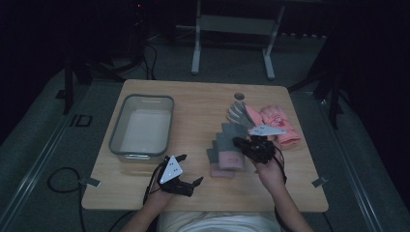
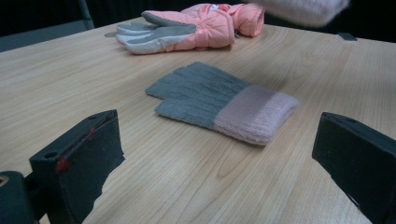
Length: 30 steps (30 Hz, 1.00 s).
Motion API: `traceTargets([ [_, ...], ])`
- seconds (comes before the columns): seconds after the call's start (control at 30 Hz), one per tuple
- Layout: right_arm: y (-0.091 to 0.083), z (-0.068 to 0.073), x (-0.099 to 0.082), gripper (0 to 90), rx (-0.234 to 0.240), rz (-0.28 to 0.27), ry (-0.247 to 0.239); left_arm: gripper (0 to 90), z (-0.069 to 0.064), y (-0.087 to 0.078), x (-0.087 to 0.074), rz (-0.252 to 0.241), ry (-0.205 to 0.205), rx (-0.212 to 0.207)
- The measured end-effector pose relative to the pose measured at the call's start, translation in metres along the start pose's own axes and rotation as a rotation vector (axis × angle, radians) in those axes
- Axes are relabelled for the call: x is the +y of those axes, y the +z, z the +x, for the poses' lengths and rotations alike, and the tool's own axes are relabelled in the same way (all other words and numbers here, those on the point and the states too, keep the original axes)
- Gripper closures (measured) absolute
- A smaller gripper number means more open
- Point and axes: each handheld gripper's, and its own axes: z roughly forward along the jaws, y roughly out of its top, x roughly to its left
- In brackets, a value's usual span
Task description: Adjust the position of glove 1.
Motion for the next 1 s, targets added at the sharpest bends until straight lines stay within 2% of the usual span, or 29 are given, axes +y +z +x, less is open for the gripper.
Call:
traceTargets([
  [0.17, 0.022, 0.006, -0.005, 86.2, 0.026, 0.046, -0.012, 1.2, 0.001, 0.000, 0.000, 0.000, -0.005, -0.001],
  [0.27, 0.031, 0.004, -0.011, 86.1, 0.041, 0.070, 0.008, 1.2, 0.000, 0.000, 0.000, 0.001, -0.005, -0.003],
  [0.43, 0.041, 0.002, -0.020, 86.1, 0.053, 0.097, 0.037, 1.2, 0.000, 0.001, 0.000, 0.008, 0.002, -0.001],
  [0.7, 0.058, -0.001, -0.034, 86.0, 0.064, 0.161, 0.045, 1.2, 0.000, 0.001, 0.000, 0.007, -0.001, -0.006],
  [0.77, 0.062, -0.004, -0.038, 86.0, 0.070, 0.171, 0.060, 1.2, 0.000, 0.001, 0.000, 0.007, 0.001, -0.005],
  [1.0, 0.073, -0.009, -0.045, 85.7, 0.060, 0.193, 0.068, 1.2, -0.002, 0.002, 0.001, 0.020, 0.018, 0.007],
])
